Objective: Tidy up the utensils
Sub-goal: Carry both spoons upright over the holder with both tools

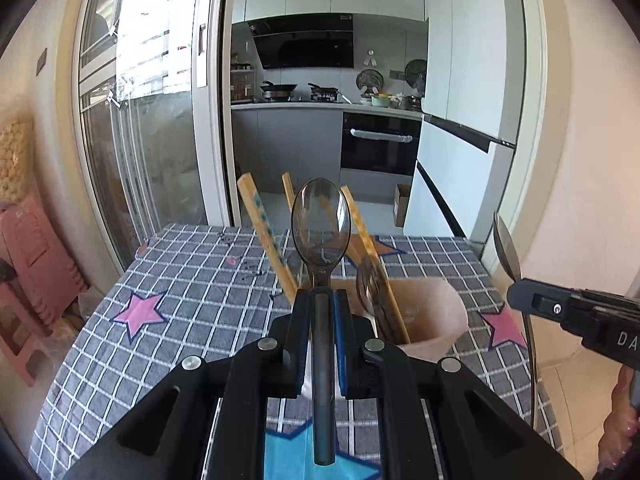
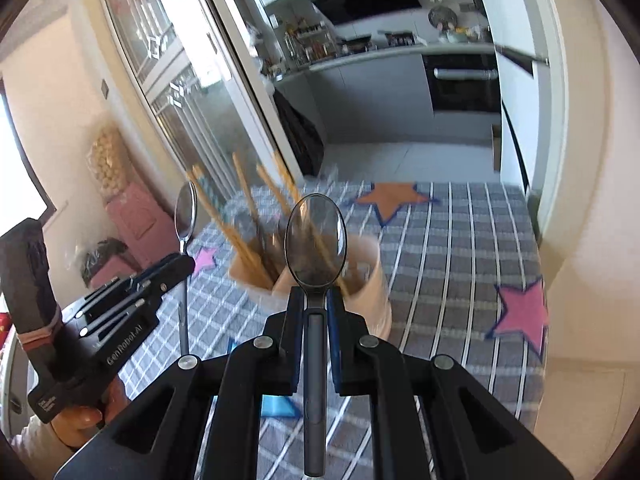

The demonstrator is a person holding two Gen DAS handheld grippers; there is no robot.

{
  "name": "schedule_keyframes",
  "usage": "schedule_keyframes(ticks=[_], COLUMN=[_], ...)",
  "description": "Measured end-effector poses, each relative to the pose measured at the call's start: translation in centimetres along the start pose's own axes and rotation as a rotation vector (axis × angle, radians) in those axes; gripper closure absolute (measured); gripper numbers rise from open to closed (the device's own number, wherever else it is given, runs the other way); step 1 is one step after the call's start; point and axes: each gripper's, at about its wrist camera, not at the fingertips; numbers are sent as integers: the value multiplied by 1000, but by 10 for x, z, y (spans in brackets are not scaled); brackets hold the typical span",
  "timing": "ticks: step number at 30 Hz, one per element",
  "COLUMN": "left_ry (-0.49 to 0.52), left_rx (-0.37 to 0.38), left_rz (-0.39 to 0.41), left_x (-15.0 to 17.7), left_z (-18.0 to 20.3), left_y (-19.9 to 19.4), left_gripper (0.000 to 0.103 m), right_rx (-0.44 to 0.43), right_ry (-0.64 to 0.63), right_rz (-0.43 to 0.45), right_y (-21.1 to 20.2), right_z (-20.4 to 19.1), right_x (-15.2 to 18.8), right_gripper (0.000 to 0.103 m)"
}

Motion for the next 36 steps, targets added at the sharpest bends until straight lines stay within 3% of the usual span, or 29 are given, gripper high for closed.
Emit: schedule_keyframes(ticks=[7,19,28,36], left_ry=[10,-81,-107,-107], left_rx=[-18,-3,-3,-8], left_rz=[52,100,154,153], left_x=[-25,-51,-38,-19], left_z=[2,-8,-5,-3], left_y=[16,48,68,77], left_gripper=[62,62,62,62], right_rx=[-4,-14,75,90], right_ry=[-28,-21,-85,-101], right_rz=[117,185,244,240], right_y=[11,49,78,93], right_z=[-4,1,1,4], right_x=[-36,-55,-52,-44], right_gripper=[91,91,91,91])
Point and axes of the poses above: each gripper's, at about its wrist camera, not at the fingertips, and y roughly the way its jaws point, z to its right, x to its underside, and after that the axes turned 5 degrees about -z, right-handed
